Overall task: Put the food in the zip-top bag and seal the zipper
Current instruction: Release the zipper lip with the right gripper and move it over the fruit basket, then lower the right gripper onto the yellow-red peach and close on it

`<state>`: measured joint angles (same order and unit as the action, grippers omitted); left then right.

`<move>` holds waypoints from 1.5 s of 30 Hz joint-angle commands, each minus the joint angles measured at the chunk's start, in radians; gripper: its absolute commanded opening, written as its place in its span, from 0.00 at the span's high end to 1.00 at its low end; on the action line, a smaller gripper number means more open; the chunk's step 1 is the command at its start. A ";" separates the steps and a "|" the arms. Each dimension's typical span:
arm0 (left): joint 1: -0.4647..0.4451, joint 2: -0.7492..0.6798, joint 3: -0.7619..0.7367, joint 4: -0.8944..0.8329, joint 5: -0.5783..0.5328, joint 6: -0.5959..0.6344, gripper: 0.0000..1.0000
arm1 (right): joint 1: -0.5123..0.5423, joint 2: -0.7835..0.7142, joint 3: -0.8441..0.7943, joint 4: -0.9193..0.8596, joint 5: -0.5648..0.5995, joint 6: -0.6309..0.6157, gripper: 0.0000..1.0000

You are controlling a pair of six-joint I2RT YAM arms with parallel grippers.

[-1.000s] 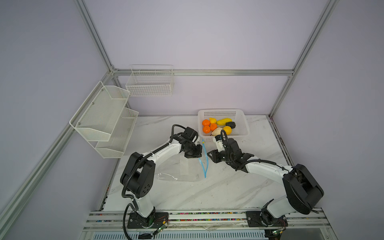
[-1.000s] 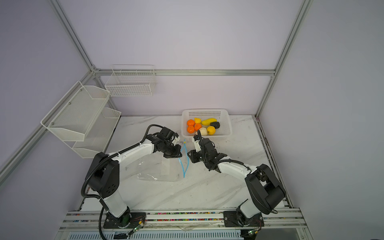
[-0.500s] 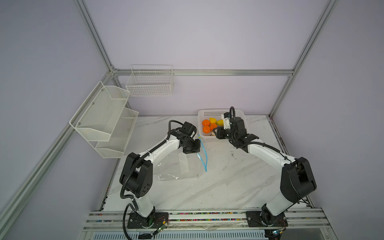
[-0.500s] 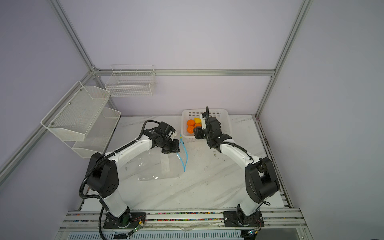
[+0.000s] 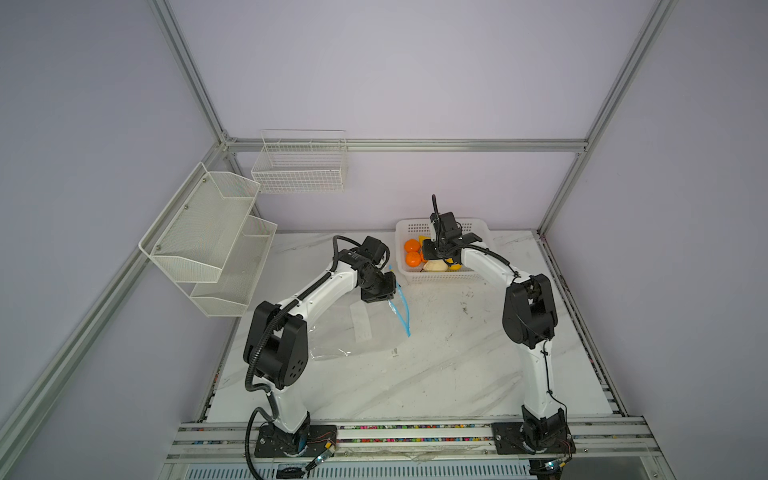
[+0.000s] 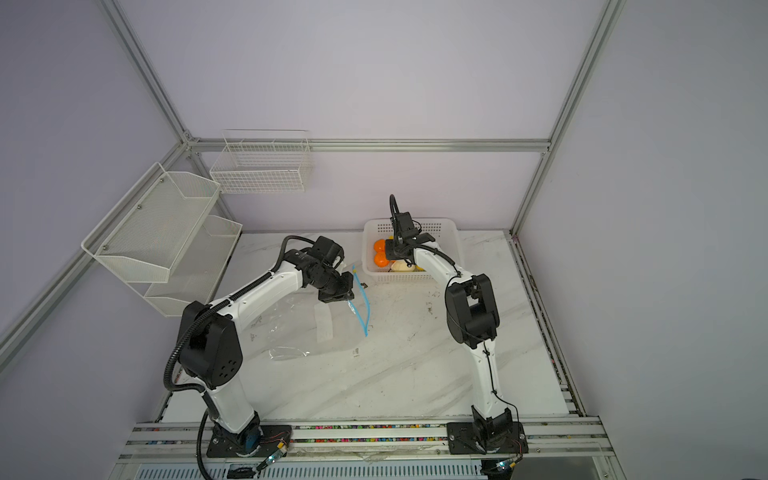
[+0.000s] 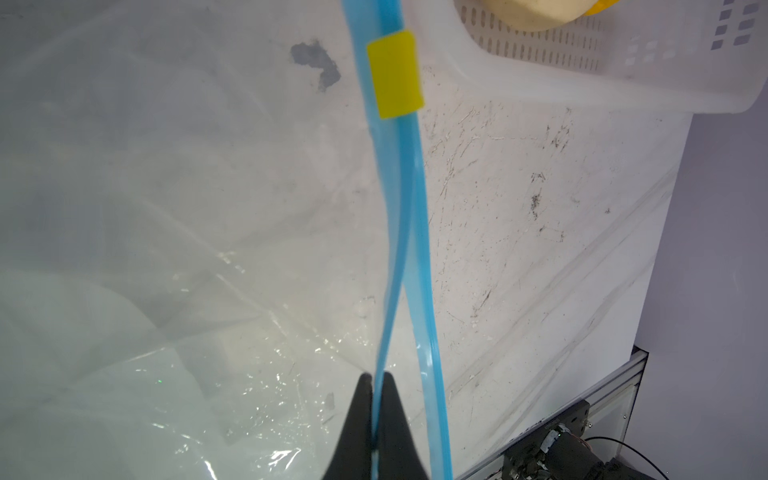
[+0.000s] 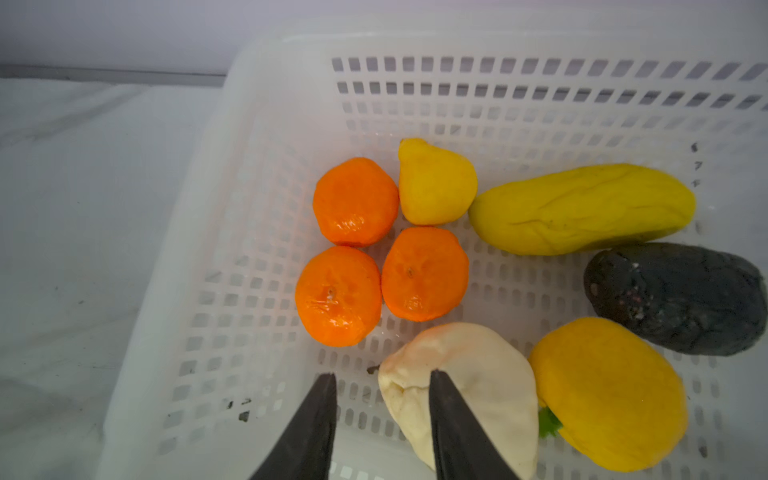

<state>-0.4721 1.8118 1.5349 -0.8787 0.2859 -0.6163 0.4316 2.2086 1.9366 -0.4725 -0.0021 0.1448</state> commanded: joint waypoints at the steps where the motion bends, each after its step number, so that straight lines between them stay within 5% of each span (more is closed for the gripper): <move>1: 0.004 -0.012 0.088 -0.011 0.018 0.026 1.00 | -0.013 -0.031 0.066 -0.104 0.065 -0.042 0.56; 8: 0.005 -0.005 0.088 -0.013 0.027 0.029 1.00 | -0.036 -0.049 0.011 -0.114 0.107 -0.048 0.39; 20: 0.004 0.010 0.118 -0.029 0.013 0.036 1.00 | -0.155 0.028 0.098 -0.120 0.157 -0.064 0.38; 25: 0.004 0.014 0.126 -0.034 0.010 0.034 1.00 | -0.189 0.064 0.131 -0.141 0.095 -0.057 0.34; 28: 0.005 0.021 0.131 -0.036 0.011 0.030 1.00 | -0.189 0.044 0.099 -0.127 0.042 -0.059 0.23; 45: 0.004 0.018 0.100 -0.039 0.015 0.035 1.00 | -0.189 0.098 0.035 -0.155 -0.019 -0.040 0.23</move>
<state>-0.4713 1.8439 1.5890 -0.9115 0.2943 -0.6052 0.2413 2.2940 1.9961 -0.5922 -0.0204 0.0998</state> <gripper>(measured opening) 0.047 0.774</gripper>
